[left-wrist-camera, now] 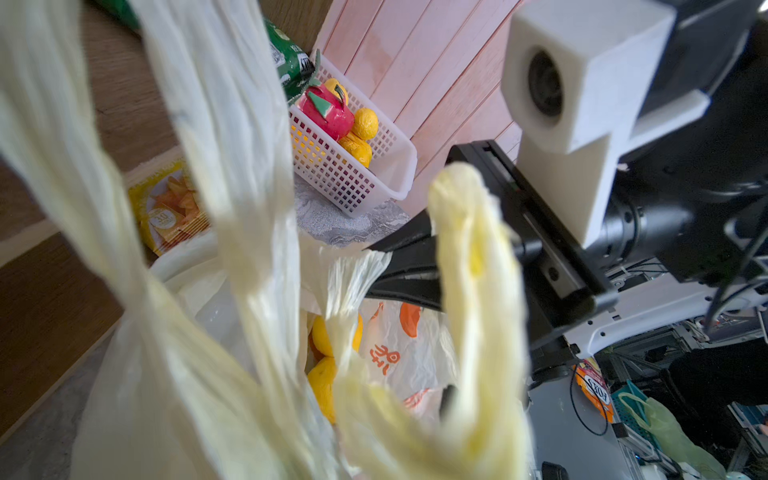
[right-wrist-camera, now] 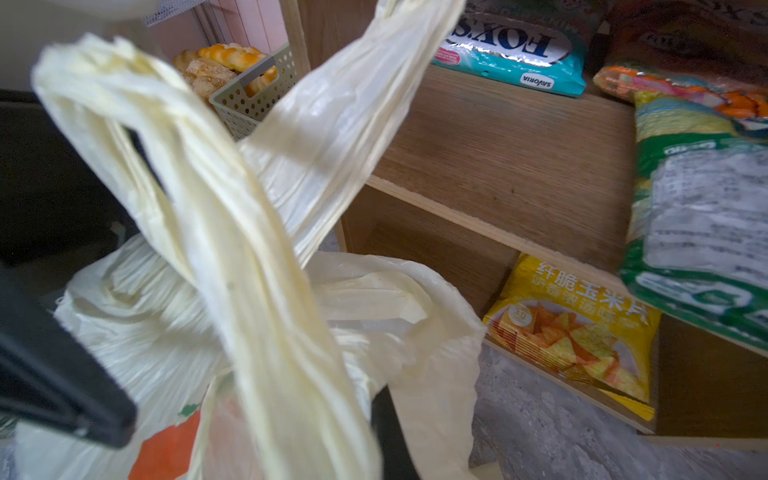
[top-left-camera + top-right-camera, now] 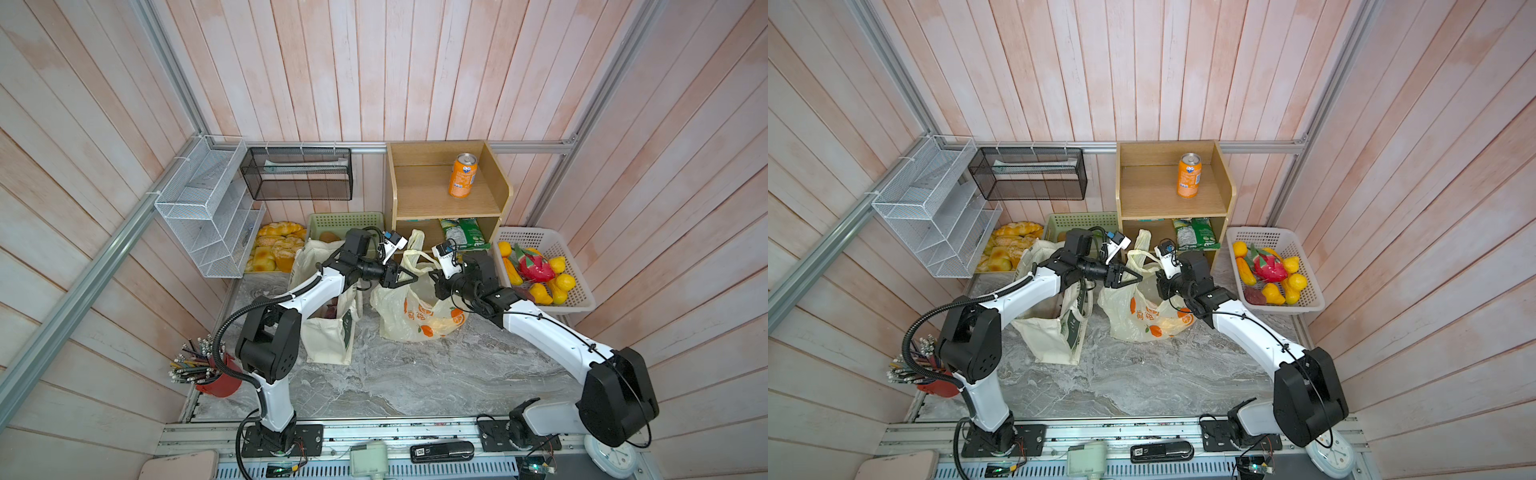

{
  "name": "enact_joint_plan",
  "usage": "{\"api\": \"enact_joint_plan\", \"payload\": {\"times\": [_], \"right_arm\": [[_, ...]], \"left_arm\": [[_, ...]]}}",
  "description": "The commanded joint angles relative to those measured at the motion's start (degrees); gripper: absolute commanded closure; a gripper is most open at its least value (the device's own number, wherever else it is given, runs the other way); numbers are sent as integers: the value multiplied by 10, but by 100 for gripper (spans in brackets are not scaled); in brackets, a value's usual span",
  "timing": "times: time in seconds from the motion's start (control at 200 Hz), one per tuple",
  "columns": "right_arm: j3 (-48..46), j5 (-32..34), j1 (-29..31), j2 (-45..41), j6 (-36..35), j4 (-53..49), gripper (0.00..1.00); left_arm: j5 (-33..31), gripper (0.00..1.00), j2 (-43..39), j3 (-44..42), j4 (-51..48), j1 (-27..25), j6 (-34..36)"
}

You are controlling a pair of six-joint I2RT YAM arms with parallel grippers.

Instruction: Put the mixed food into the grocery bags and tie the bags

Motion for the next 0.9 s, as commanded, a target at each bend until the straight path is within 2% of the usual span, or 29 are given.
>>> {"api": "enact_joint_plan", "payload": {"times": [0.0, 0.305, 0.39, 0.49, 0.655, 0.805, 0.825, 0.895], "right_arm": [[-15, -9, 10, 5, 1, 1, 100], [-15, 6, 28, 24, -4, -4, 100], [-15, 10, 29, 24, -5, -6, 100], [-17, 22, 28, 20, -6, -9, 100], [-16, 40, 27, 13, -8, -15, 100], [-7, 39, 26, 11, -6, -25, 100], [-4, 36, 25, 10, -6, -30, 94], [13, 16, 22, 3, -8, -56, 62]], "left_arm": [[30, 47, -13, -11, 48, 3, -28], [38, 46, -23, -25, 90, 3, -56], [38, 52, -22, -25, 91, 3, -58], [38, 64, -18, -25, 90, 3, -58], [38, 75, -17, -30, 85, 3, -54], [37, 100, -17, -30, 77, 3, -47], [36, 100, -17, -29, 77, 3, -46], [31, 100, -21, -31, 78, 3, -46]]}}
